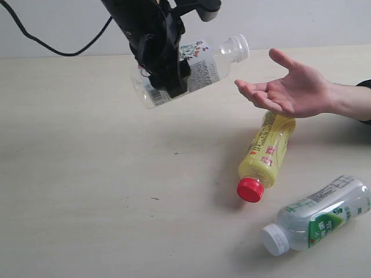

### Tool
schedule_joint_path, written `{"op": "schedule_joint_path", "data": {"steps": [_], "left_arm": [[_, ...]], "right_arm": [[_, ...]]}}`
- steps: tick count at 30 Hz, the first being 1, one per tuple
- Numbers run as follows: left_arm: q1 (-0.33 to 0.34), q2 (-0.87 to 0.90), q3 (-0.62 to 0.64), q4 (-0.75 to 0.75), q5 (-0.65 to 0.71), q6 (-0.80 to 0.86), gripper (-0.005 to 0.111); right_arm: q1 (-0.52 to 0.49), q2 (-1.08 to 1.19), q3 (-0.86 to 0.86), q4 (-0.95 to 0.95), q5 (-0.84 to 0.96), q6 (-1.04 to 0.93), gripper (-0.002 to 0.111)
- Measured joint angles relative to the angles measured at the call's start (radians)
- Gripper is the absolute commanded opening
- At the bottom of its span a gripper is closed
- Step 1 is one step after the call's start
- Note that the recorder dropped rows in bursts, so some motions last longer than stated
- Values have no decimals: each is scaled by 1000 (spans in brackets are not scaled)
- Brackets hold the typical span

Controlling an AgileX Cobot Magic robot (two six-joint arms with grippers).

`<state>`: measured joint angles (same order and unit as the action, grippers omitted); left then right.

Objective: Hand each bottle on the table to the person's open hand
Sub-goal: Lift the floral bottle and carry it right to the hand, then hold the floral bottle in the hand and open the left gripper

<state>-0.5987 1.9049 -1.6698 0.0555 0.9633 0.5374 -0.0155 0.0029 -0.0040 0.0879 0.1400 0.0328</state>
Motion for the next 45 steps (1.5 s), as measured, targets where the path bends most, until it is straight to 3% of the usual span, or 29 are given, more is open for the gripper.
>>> {"op": "schedule_joint_path", "data": {"steps": [7, 15, 25, 37, 45], "left_arm": [[-94, -2, -59, -29, 4, -522, 0], [-128, -5, -91, -193, -22, -879, 0], [-208, 58, -94, -279, -264, -1077, 0], [-194, 223, -94, -400, -543, -1117, 0], [-143, 243, -94, -405, -581, -1108, 0]], "right_arm": [[0, 0, 0, 0, 0, 0, 0], [0, 0, 0, 0, 0, 0, 0], [0, 0, 0, 0, 0, 0, 0], [0, 0, 0, 0, 0, 0, 0], [0, 0, 0, 0, 0, 0, 0]]}}
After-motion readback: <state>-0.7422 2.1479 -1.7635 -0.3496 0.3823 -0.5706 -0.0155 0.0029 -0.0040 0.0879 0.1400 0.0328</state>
